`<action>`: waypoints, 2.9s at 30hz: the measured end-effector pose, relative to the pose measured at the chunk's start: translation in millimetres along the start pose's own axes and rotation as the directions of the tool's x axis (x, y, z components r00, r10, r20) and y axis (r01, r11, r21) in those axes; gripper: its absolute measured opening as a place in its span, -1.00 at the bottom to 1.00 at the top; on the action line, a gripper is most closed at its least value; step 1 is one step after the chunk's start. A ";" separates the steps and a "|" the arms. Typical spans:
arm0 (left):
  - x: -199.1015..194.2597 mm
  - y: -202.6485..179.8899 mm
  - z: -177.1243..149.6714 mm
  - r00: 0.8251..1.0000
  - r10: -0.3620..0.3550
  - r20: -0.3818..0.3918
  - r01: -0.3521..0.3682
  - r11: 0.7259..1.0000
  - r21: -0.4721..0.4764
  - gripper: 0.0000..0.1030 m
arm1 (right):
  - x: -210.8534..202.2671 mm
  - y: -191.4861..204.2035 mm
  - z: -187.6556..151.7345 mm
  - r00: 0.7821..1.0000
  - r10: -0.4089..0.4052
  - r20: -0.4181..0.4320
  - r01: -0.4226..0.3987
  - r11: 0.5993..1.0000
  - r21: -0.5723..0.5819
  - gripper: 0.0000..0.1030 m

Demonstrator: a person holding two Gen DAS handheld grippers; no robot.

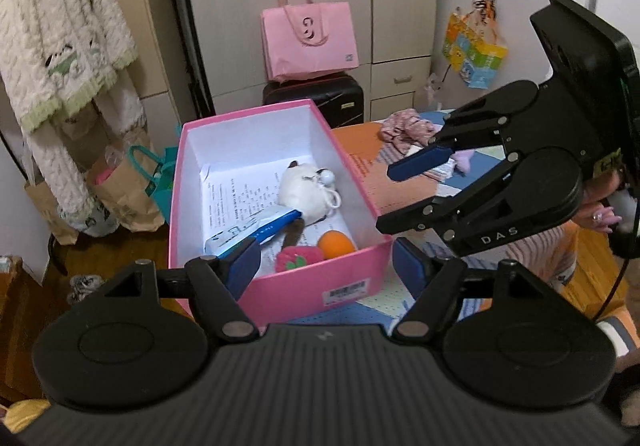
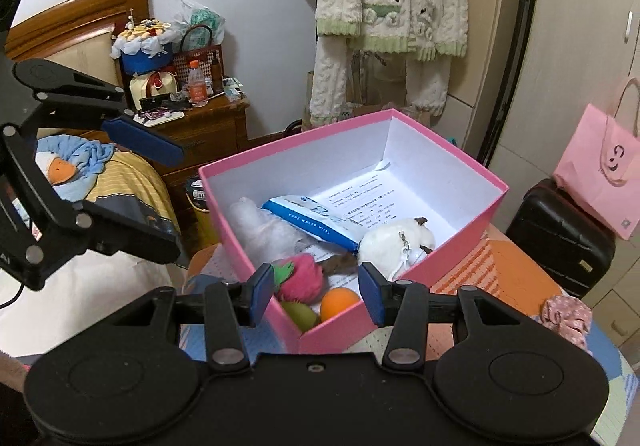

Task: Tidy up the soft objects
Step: 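Move both tools back toward the pink floral scrunchie and small white carton, then close the right gripper on the pink floral scrunchie while the left approaches the white carton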

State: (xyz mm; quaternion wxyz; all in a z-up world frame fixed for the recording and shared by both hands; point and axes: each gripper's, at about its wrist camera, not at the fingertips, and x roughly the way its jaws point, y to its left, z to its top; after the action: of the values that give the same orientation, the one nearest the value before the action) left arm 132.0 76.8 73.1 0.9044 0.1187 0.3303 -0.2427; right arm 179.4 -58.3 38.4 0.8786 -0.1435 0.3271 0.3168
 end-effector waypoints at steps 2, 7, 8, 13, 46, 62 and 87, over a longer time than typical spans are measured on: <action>-6.3 -8.7 -1.3 1.000 -0.005 0.007 0.004 1.000 0.017 0.40 | -10.1 5.7 -4.6 0.999 -0.033 0.013 0.034 0.999 -0.029 0.02; -17.5 -30.1 -2.6 0.999 -0.036 0.019 0.035 0.997 0.064 0.41 | -36.1 13.6 -16.5 0.998 -0.062 0.031 0.064 0.997 -0.050 0.02; -19.6 -36.4 -3.5 0.999 -0.037 0.029 0.034 0.996 0.086 0.41 | -42.7 14.0 -20.1 0.997 -0.068 0.038 0.070 0.996 -0.052 0.02; -22.6 -62.3 -5.8 0.997 -0.056 0.050 0.049 0.990 0.136 0.41 | -77.8 6.3 -44.2 0.991 -0.097 0.093 0.099 0.995 -0.012 0.02; 139.5 -148.5 40.4 0.963 -0.265 -0.036 0.268 0.956 0.116 0.42 | -119.8 -109.3 -172.8 0.969 -0.202 0.142 0.164 0.957 0.238 0.15; 258.3 -148.6 51.9 0.980 -0.194 -0.053 0.183 0.970 -0.159 0.42 | -64.3 -197.8 -167.9 0.975 -0.157 0.156 0.097 0.937 0.337 0.14; 324.3 -150.6 55.4 0.998 0.067 -0.015 -0.069 0.962 -0.266 0.37 | 83.6 -299.6 -106.1 1.000 -0.019 0.002 0.017 0.926 0.377 0.15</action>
State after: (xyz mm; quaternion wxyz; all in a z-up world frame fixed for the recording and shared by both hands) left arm 299.4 -189.5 -105.8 0.9189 0.0083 0.3584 -0.1646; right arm 371.9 -295.4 -82.8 0.8937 0.0257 0.3782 0.2402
